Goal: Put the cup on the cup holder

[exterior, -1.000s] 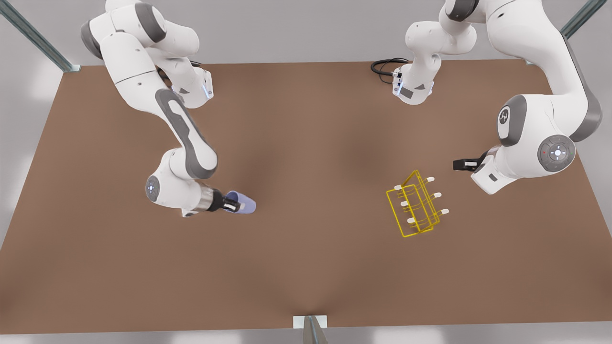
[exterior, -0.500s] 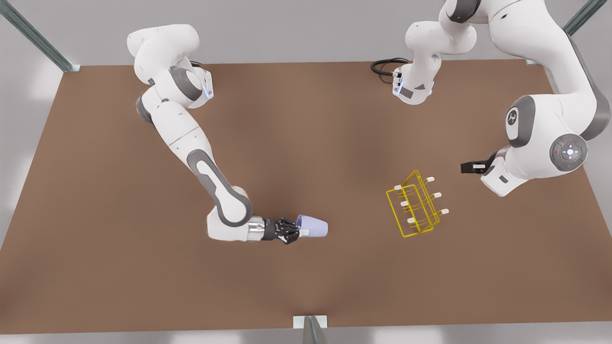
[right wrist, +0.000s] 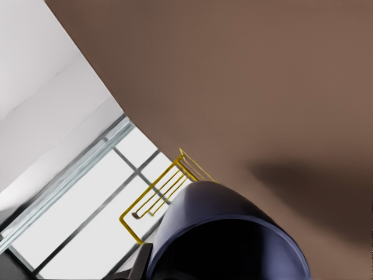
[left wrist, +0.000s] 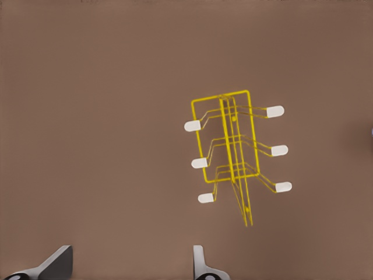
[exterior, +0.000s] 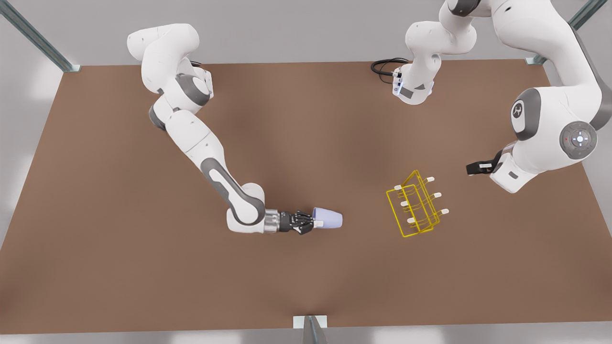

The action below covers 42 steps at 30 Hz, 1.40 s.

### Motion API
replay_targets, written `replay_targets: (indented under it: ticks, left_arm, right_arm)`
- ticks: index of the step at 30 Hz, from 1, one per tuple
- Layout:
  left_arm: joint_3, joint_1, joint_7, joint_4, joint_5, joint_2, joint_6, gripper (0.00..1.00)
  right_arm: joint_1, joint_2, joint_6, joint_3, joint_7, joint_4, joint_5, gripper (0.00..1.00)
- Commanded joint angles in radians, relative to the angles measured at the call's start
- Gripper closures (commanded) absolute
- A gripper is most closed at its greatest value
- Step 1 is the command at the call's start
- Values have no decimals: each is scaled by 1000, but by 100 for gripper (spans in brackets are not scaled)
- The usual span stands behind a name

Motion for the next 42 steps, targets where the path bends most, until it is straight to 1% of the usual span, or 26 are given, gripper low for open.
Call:
replay_targets:
  ticks: [1, 7, 8, 9, 10, 11, 13, 14, 18, 19, 20, 21, 22, 23, 24, 25, 26, 27, 28, 29, 31, 32, 33, 35, 38, 42]
  left_arm:
    - [0, 0, -41, 0, -1, -3, 10, 0]
    - [0, 6, -43, 0, -1, -10, 10, 0]
    - [0, 6, -41, 0, -1, -9, 11, 0]
    - [0, 6, -41, 0, -1, -10, 11, 0]
    - [0, 6, -41, 0, -1, -9, 11, 0]
    - [0, 6, -41, 0, -1, -9, 11, 0]
    - [0, 6, -43, 0, -1, -9, 10, 0]
    - [-2, 6, -50, -6, -1, -12, 10, 0]
    - [-9, 6, -77, -12, -1, -12, 8, 0]
    - [-31, 6, -144, -12, -2, -10, 8, 0]
    - [-72, 6, -325, -12, -8, -7, 8, 0]
    - [-132, 0, -546, -12, -12, 8, 10, 0]
    - [-181, -16, -708, -9, -13, 33, 11, 0]
    - [-193, -46, -791, -4, -16, 48, 34, 0]
    - [-193, -98, -926, 2, -12, 94, 43, 0]
    - [-193, -152, -1145, 101, -8, 189, 42, 0]
    - [-193, -224, -1363, 212, -7, 298, 45, 0]
    - [-192, -278, -1532, 246, -5, 362, 128, 0]
    - [-192, -298, -1675, 246, -5, 399, 224, 0]
    - [-193, -313, -1810, 246, -5, 430, 295, 0]
    - [-193, -333, -1974, 252, -12, 474, 419, 0]
    - [-193, -333, -2073, 253, -13, 485, 459, 0]
    - [-193, -335, -2186, 250, -15, 496, 510, 0]
    - [-195, -350, -2351, 253, -15, 531, 637, 0]
    - [-195, -348, -2424, 266, -31, 550, 723, 0]
    - [-195, -342, -2442, 244, -176, 565, 784, 0]
  right_arm:
    - [2, -3, 100, 1, -117, 1, -61, 79]
    - [2, -6, 99, 0, -102, -12, -98, 79]
    - [2, -7, 99, 0, -100, -13, -110, 45]
    - [0, -12, 100, 0, -100, -13, -112, 22]
    - [0, -15, 100, 0, -100, -16, -114, 18]
    - [-3, -23, 100, 0, -99, -19, -135, 18]
    - [-12, -40, 99, 0, -20, -33, -215, 4]
    - [-12, -46, 97, 0, -22, -44, -215, 0]
    - [-44, -104, 25, -12, -20, -159, -245, 0]
    - [-49, -110, 10, -17, -11, -160, -271, 0]
    - [-64, -142, -42, -65, 67, -150, -333, 0]
    - [-78, -176, -108, -92, 153, -108, -388, 0]
    - [-99, -253, -232, -170, 228, -111, -477, 0]
    - [-127, -360, -424, -284, 305, -111, -618, 0]
    - [-155, -467, -570, -370, 297, -111, -831, 0]
    - [-173, -572, -601, -422, 259, -114, -1009, 0]
    - [-198, -673, -635, -428, 188, -121, -1224, 0]
    - [-214, -811, -676, -428, 79, -196, -1405, 0]
    - [-260, -938, -719, -427, 32, -317, -1424, 0]
    - [-282, -1001, -724, -431, -66, -403, -1425, 0]
    - [-300, -1081, -716, -393, -128, -527, -1437, 0]
    - [-299, -1077, -730, -390, -132, -507, -1445, 0]
    - [-290, -1043, -745, -391, -140, -424, -1479, 0]
    - [-270, -1034, -742, -388, -128, -397, -1491, 0]
    - [-268, -1012, -759, -388, -128, -341, -1493, 0]
    - [-259, -1000, -754, -391, -88, -325, -1493, 0]
